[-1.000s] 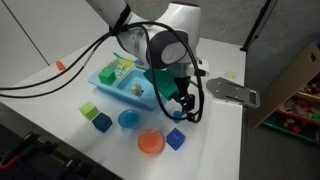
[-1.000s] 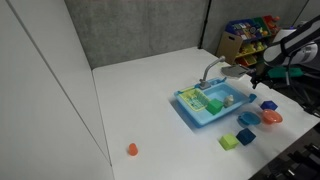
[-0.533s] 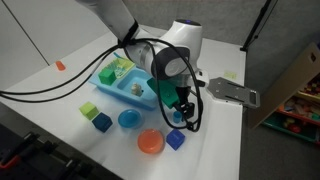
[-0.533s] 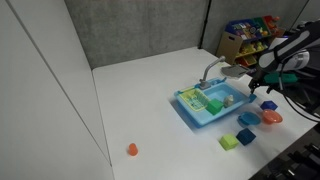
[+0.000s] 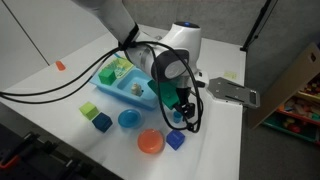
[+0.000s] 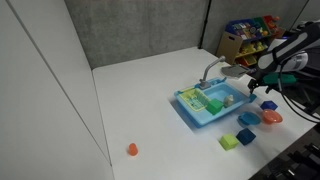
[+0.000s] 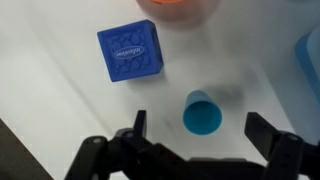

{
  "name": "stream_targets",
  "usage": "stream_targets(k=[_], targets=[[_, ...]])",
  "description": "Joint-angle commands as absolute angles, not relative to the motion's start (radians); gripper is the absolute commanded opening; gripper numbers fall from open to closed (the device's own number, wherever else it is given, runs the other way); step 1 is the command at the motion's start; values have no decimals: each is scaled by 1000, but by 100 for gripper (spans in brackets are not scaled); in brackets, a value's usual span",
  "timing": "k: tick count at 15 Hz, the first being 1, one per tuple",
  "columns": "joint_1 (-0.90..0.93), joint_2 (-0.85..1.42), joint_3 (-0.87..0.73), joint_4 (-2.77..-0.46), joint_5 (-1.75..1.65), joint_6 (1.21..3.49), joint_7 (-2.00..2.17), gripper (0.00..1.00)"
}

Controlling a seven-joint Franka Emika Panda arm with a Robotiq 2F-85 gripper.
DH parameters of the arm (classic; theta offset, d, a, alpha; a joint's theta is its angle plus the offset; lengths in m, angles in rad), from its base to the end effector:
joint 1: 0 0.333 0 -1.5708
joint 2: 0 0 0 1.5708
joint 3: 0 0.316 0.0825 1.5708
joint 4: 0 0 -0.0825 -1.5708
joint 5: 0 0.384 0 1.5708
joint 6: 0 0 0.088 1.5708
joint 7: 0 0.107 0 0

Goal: Put the blue cup in the sink

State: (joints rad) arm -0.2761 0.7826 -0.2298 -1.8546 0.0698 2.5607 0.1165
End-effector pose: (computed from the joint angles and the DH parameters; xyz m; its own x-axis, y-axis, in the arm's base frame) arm 0.5459 -0.3003 0.1006 0.8109 -0.5840 -0.0389 -0.5752 -0.8074 0.1316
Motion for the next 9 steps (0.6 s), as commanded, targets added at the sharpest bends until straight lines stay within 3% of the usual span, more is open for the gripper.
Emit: stream_targets(k=[1, 9], targets=[[-294, 827, -211, -1821, 82, 2623, 100, 100], [-305, 893, -176, -1795, 81, 2728, 78, 100]])
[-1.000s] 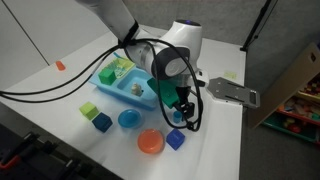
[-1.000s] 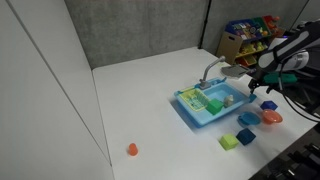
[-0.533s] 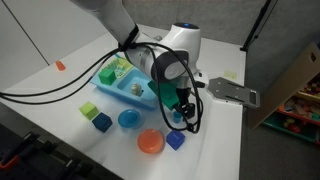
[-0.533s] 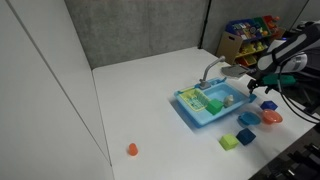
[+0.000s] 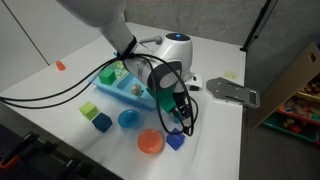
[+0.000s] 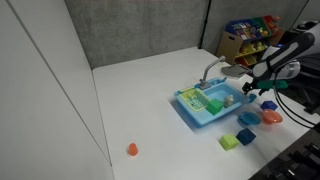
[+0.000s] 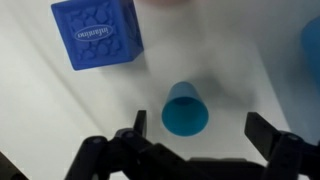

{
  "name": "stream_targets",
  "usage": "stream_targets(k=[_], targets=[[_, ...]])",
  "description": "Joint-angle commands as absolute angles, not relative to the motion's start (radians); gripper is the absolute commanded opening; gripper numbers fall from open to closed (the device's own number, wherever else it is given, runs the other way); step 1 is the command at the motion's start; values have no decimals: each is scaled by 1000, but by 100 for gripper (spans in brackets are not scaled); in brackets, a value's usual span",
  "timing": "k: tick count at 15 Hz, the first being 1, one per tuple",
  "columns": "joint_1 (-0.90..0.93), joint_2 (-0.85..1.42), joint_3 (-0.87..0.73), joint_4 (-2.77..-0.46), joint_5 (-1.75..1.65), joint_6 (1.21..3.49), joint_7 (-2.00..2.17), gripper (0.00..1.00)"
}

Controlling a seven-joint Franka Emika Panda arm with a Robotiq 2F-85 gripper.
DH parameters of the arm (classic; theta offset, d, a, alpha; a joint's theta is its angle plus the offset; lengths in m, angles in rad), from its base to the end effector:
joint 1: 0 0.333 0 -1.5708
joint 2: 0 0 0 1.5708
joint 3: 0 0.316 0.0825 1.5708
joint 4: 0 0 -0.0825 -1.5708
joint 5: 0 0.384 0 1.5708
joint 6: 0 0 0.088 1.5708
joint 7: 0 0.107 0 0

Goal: Put the blue cup in the sink

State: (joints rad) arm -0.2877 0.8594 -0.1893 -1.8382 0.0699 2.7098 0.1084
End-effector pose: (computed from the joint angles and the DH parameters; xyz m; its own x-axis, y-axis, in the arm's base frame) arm 0.5558 -0.2873 0.0682 0.8358 -0.5475 0.0409 -0.5485 -0.8292 0.1081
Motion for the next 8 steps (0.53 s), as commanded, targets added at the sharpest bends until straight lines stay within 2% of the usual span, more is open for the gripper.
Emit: stream_targets(k=[1, 3, 4, 5, 7, 8], targets=[[-304, 902, -177, -1787, 80, 2733, 80, 100], [-305, 918, -179, -1770, 80, 2734, 82, 100], [-305, 926, -181, -1762, 78, 2730, 82, 95], [-305, 932, -182, -1756, 78, 2727, 83, 74], [-304, 942, -185, -1744, 76, 2724, 84, 68], [-302, 945, -188, -1739, 75, 2718, 86, 62]])
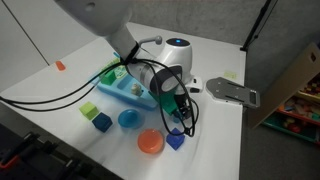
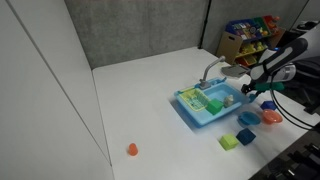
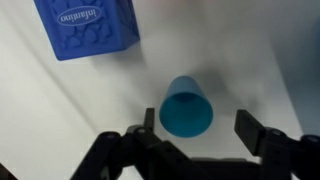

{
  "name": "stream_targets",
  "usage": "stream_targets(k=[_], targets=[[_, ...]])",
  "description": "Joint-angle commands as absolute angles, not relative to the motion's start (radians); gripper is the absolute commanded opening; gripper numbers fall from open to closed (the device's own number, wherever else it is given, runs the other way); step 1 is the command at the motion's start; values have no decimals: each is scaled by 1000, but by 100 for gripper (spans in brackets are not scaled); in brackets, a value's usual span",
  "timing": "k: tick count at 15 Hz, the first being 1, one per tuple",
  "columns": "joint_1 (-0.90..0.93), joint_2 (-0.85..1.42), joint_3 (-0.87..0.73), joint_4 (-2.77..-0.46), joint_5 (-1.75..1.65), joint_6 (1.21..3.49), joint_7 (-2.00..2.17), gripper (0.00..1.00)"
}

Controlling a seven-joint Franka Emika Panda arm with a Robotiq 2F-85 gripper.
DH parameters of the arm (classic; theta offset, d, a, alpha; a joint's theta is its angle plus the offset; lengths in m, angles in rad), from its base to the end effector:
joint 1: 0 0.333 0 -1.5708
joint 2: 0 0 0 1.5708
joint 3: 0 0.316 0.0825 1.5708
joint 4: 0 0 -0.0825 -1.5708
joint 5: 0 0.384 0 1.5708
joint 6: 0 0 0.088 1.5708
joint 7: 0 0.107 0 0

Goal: Put the blue cup in the sink

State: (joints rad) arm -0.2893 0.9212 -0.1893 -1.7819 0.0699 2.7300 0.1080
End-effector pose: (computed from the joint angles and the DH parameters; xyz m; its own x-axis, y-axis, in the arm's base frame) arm 0.5635 -0.2909 0.0503 0.8404 -0.5390 0.0565 -0.5417 -0.8328 0.1142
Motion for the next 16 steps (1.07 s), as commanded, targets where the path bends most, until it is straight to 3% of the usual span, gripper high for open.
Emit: stream_targets(k=[1, 6, 16], targets=[[-301, 946, -189, -1736, 75, 2712, 87, 52], [-280, 920, -202, -1731, 70, 2685, 102, 14], [-195, 827, -213, -1725, 52, 2649, 120, 13]])
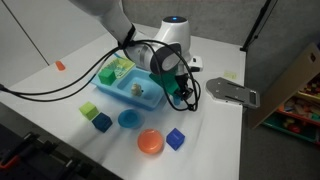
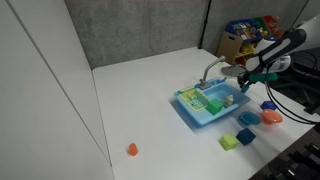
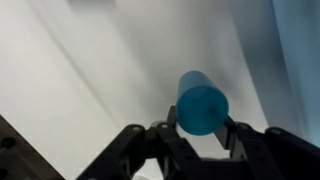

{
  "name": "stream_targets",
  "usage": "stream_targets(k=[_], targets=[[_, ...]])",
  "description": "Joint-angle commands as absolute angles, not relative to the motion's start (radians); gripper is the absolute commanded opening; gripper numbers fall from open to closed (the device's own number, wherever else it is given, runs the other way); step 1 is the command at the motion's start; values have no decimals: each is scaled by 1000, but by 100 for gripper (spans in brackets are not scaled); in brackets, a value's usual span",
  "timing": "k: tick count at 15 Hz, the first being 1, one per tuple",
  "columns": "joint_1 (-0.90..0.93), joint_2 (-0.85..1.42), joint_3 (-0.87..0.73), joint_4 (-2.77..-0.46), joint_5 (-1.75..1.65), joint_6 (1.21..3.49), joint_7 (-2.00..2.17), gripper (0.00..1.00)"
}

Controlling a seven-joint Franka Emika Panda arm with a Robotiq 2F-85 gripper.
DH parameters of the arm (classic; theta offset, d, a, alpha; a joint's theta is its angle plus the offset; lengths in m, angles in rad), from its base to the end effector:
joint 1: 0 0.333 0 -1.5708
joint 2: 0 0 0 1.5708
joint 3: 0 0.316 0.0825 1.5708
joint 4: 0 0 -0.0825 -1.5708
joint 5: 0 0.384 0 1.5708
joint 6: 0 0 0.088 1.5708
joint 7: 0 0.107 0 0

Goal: Put the blue cup in the sink

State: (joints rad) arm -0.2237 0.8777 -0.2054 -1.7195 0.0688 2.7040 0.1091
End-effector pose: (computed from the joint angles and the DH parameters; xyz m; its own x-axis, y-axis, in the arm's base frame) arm 0.6110 -0.2695 0.0989 0.8650 -0.4828 0.1366 -0.4973 -0.8610 0.1065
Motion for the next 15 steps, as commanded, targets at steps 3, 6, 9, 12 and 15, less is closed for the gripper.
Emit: stream_targets(k=[3, 6, 9, 12, 15], targets=[[-162, 777, -211, -1739, 44, 2626, 122, 13], [-135, 722, -205, -1751, 39, 2605, 119, 13], [-123, 679, -197, -1760, 33, 2580, 110, 13], [-132, 707, -187, -1729, 35, 2582, 116, 38], [-133, 701, -187, -1734, 35, 2579, 115, 38]])
